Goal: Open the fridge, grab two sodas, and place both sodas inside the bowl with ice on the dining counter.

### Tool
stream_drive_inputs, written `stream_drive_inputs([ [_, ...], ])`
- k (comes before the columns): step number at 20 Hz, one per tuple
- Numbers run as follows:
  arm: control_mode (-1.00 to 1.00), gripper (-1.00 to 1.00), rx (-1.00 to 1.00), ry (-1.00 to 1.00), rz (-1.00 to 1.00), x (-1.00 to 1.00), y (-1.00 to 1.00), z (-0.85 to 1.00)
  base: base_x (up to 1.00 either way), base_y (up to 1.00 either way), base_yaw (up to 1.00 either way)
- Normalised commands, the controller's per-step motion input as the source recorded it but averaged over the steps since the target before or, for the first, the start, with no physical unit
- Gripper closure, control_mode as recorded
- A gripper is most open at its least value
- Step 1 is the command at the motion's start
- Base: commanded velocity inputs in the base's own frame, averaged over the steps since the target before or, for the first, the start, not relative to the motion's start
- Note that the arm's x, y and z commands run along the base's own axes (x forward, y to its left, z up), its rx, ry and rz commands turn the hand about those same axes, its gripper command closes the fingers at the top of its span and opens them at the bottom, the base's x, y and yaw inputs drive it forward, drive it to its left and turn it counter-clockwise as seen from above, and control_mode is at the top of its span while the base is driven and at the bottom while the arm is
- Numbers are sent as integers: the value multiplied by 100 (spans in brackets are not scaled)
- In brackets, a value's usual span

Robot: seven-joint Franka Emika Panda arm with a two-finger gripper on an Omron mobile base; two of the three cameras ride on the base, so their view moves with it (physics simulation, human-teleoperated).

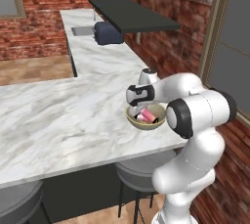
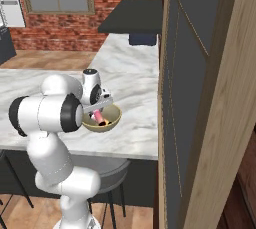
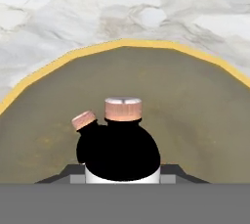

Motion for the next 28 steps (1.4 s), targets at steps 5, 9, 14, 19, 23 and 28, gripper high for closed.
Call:
stream_drive_inputs([
  [5,-100,-100,-1,0,3,8,0,-40,0,0,0],
  [9,-100,-100,0,-2,3,0,0,-11,0,0,0],
  [14,-100,-100,0,-8,4,-21,-2,15,0,0,0],
  [19,-100,-100,0,-13,3,-40,-11,50,0,0,0],
  [23,-100,-100,0,-14,3,-49,-10,57,0,0,0],
  [28,-100,-100,0,-16,1,-68,-2,52,0,0,0],
])
